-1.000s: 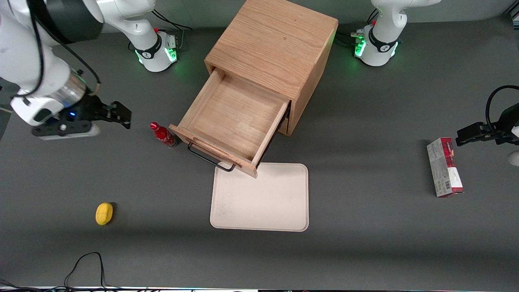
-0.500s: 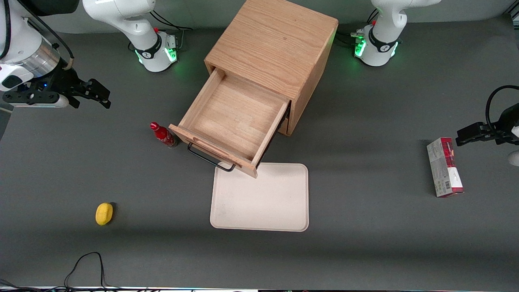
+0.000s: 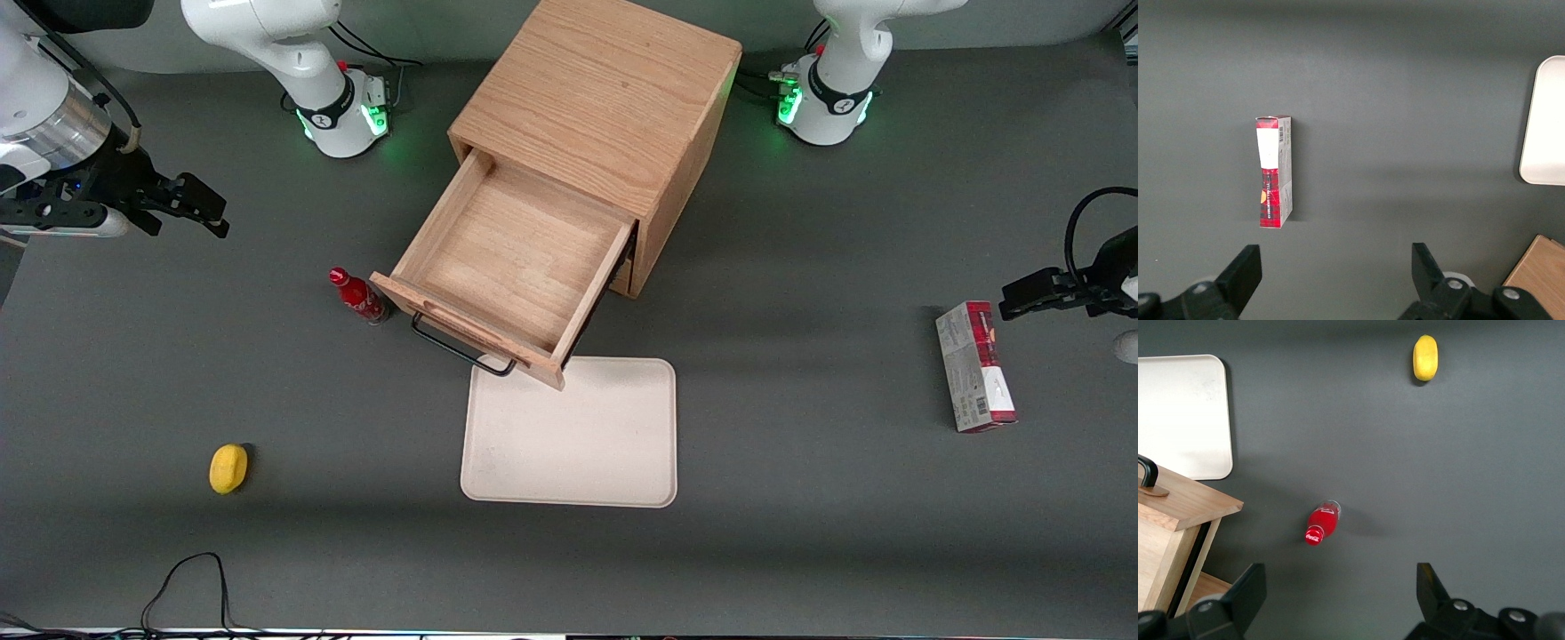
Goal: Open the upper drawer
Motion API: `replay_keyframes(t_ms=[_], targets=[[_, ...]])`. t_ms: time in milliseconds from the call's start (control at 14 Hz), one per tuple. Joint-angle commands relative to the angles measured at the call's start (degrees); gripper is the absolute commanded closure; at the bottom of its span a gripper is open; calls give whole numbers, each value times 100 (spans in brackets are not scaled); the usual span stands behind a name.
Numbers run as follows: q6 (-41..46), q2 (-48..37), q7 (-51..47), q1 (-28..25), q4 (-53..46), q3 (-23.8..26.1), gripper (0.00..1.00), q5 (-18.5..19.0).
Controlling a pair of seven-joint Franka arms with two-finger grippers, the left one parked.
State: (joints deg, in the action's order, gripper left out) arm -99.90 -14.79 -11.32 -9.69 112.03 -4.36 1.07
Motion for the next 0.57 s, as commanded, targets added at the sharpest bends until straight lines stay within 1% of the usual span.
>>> replay_keyframes(t_ms=[0,286,500], targets=[[304,117,129,-7,-268,-74,0,-98],[524,135,428,-7,-392,-171,0,-98],[621,143,604,-7,-471,-364,0,-116]])
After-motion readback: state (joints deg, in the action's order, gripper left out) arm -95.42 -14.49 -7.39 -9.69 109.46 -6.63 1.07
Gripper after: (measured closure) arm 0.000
